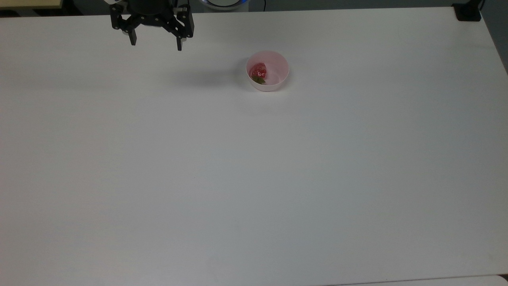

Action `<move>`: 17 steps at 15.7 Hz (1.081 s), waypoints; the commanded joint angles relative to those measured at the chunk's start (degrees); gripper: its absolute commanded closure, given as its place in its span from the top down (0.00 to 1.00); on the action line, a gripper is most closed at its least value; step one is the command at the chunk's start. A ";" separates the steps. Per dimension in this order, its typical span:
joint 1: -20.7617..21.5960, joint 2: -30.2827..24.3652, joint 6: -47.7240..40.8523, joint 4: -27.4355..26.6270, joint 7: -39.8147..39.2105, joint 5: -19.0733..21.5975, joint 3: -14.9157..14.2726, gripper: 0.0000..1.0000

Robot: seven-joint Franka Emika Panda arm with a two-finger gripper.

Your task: Pick up strawberry from bowl

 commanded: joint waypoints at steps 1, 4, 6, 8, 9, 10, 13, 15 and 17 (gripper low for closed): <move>0.53 0.68 0.46 1.12 -0.90 0.84 -0.84 1.00; 0.53 0.68 0.46 1.21 -0.82 1.01 -0.85 1.00; 0.62 0.68 0.37 1.21 -0.73 1.01 -0.85 1.00; 1.14 0.60 0.11 1.21 -0.82 1.01 -0.85 1.00; 2.37 0.59 -0.15 1.12 -1.16 1.01 -0.85 1.00; 4.20 0.59 -0.42 0.86 -1.78 0.93 -1.19 1.00; 8.00 0.25 -3.14 -0.45 -3.97 1.01 -2.96 1.00; 9.14 -0.28 -5.32 -2.47 -7.48 1.10 -2.34 1.00; 13.25 0.15 -8.06 -4.05 -8.46 1.19 -2.25 1.00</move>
